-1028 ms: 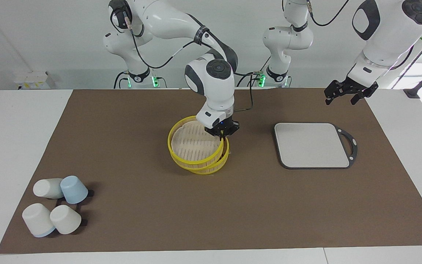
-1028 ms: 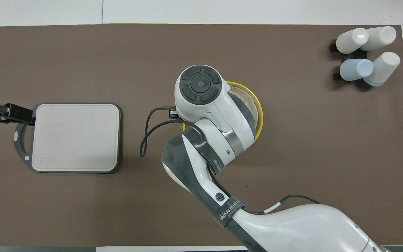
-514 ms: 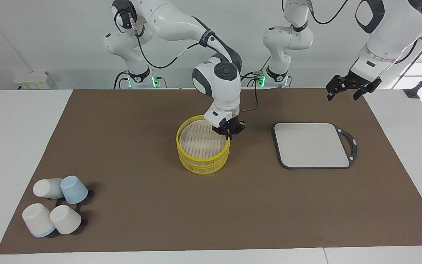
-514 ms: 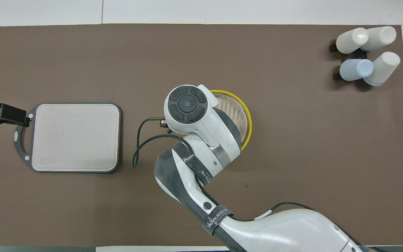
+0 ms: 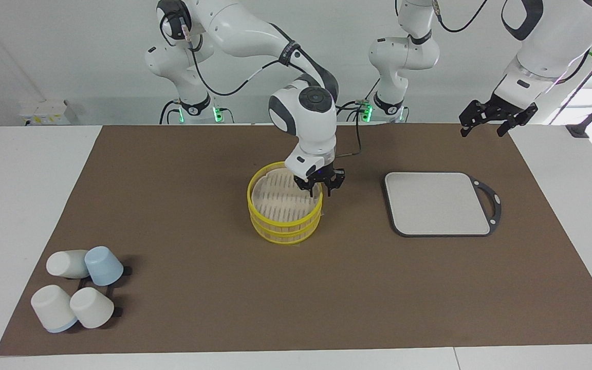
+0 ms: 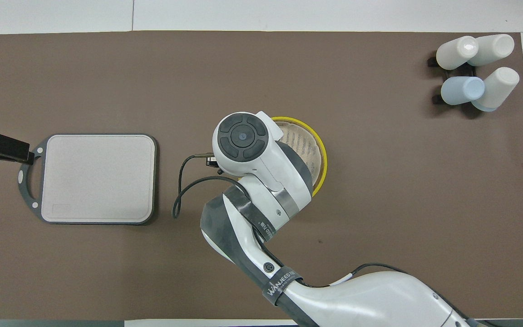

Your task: Place bun in steamer

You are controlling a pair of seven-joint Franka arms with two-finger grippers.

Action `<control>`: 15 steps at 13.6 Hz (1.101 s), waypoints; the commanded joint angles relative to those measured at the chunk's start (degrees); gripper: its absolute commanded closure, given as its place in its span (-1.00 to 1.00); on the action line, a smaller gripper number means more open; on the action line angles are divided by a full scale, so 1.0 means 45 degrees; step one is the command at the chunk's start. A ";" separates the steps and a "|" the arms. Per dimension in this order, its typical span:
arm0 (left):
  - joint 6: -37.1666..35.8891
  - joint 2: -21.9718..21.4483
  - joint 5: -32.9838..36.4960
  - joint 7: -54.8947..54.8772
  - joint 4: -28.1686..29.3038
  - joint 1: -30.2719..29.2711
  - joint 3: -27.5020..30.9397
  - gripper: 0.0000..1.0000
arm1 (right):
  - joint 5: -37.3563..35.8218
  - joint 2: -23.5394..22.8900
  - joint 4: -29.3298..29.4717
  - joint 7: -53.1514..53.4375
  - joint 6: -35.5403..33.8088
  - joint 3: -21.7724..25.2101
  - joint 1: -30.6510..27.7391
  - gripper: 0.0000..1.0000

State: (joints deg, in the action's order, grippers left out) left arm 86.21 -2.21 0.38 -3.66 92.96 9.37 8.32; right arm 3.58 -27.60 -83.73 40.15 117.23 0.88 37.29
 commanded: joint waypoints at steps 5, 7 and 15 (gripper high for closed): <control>-0.0136 0.0275 -0.0514 -0.0203 -0.0405 -0.0207 -0.0071 -1.00 | 0.0104 0.3786 0.0227 -0.4496 -0.5884 0.0018 -0.5427 -1.00; -0.0096 0.0275 -0.0496 -0.0223 -0.0405 -0.0207 -0.0071 -1.00 | 0.0084 0.4821 0.0014 -0.5929 -0.7256 0.0038 -0.6757 -1.00; 0.0060 0.0295 -0.0418 -0.0203 -0.0444 -0.0207 -0.0091 -1.00 | -0.0754 0.6252 -0.1297 -0.6383 -0.6951 -0.0020 -0.7682 -1.00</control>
State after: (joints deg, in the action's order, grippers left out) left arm 86.45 -2.07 -0.84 -3.66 92.68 9.37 8.32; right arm 1.61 -1.39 -86.73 11.87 83.17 1.51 3.40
